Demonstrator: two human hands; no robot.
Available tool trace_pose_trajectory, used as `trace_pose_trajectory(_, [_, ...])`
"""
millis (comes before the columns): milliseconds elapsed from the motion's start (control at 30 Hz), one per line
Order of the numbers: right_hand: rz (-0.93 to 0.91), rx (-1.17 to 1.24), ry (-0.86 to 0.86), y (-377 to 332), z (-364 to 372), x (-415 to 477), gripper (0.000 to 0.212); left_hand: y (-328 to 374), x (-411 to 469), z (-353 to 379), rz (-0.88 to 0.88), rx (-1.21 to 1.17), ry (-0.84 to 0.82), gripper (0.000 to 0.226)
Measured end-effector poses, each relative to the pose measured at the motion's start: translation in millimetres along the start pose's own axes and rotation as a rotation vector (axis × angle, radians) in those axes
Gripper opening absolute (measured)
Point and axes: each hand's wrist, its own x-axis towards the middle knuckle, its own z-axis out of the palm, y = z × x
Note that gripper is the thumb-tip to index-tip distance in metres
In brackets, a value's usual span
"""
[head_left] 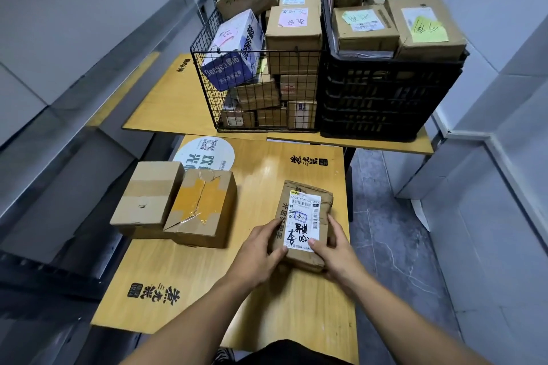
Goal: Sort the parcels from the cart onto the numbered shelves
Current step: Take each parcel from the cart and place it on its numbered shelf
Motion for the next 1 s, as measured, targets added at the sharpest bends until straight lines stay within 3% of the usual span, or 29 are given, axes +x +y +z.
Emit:
trace_pose_trajectory(367, [-0.259,-0.107,-0.006,-40.1,47.2,-10.7,0.078,0.7,-28.6,-34.0,0.060,0.011,0.303,0.062])
trace_pose_trajectory(700, [-0.458,0.046,-0.274,-106.1,152.8,-43.3,0.079,-4.4,-100.7,-136.0,0.065,0.122,0.612,0.063])
trace_pose_trajectory(1000, [-0.684,-0.016,-0.556,-150.7,279.4,-126.7,0.071,-12.4,-249.2,-248.1,-0.041,0.280,0.936,0.058])
